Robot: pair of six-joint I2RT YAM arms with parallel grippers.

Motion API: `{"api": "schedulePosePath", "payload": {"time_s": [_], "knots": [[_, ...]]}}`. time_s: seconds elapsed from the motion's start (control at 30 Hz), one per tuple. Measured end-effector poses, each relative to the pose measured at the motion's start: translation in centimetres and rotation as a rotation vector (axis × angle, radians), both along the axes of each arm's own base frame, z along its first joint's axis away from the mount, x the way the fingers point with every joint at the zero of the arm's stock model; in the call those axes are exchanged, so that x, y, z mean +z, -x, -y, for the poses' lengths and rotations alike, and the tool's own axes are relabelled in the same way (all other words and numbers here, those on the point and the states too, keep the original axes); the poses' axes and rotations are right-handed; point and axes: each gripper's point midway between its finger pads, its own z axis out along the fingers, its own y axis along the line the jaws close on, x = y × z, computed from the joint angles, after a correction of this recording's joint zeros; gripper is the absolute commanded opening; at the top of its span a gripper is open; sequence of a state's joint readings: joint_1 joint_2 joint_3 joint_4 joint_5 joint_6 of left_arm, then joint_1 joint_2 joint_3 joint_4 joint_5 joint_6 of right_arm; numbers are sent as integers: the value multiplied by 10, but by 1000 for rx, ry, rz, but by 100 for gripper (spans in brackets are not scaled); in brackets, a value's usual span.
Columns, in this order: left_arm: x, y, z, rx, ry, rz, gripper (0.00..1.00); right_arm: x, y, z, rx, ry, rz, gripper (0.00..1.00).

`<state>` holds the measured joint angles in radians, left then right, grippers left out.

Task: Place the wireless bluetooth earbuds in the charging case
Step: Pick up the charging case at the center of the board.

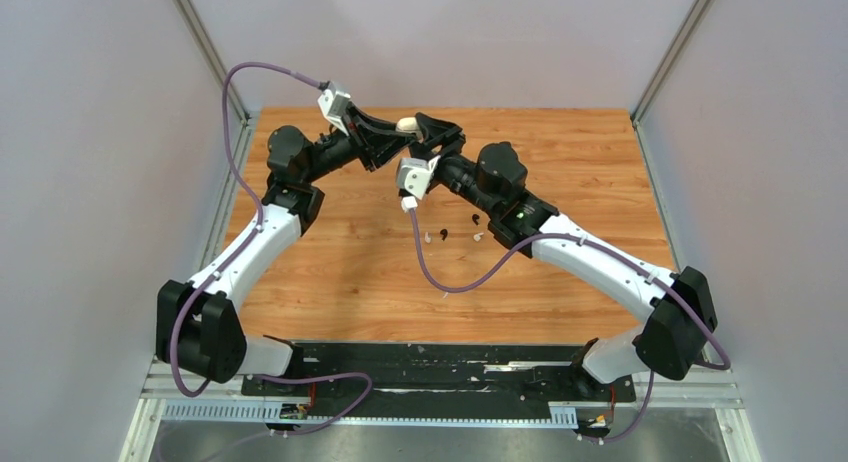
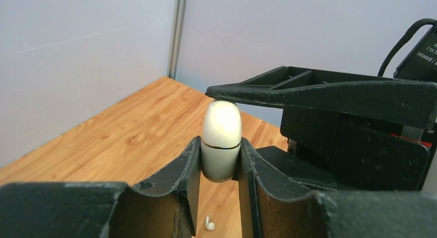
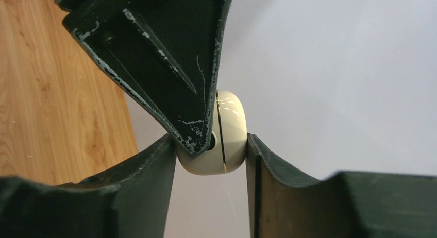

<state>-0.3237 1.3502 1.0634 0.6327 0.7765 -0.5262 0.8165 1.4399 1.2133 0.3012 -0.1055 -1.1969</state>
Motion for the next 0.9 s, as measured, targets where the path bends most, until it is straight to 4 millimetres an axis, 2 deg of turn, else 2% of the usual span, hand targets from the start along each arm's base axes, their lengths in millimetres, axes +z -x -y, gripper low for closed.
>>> {"api": "schedulePosePath", "payload": {"time_s": [0.03, 0.2, 0.27, 0.4, 0.53, 0.6, 0.7, 0.9], "knots": [[0, 0, 0, -2, 2, 0, 0, -1, 0, 0, 0, 1, -12, 62], [-4, 0, 4, -29, -2, 6, 0, -4, 0, 2, 6, 22, -140, 94], [-8, 1, 7, -56, -12, 13, 0, -7, 3, 4, 23, 37, -222, 100], [-19, 4, 12, -111, -41, 31, 0, -12, 9, 23, 68, 52, -465, 100], [-29, 8, 18, -181, -65, 48, 0, 4, 4, 47, 98, 0, -696, 100], [-34, 11, 20, -214, -78, 56, 0, 5, 2, 54, 117, -21, -797, 98], [-39, 18, 21, -265, -105, 96, 0, -8, 7, 57, 159, -35, -967, 95], [-44, 29, 22, -326, -144, 171, 0, -51, 33, 49, 269, -11, -1312, 90]]}}
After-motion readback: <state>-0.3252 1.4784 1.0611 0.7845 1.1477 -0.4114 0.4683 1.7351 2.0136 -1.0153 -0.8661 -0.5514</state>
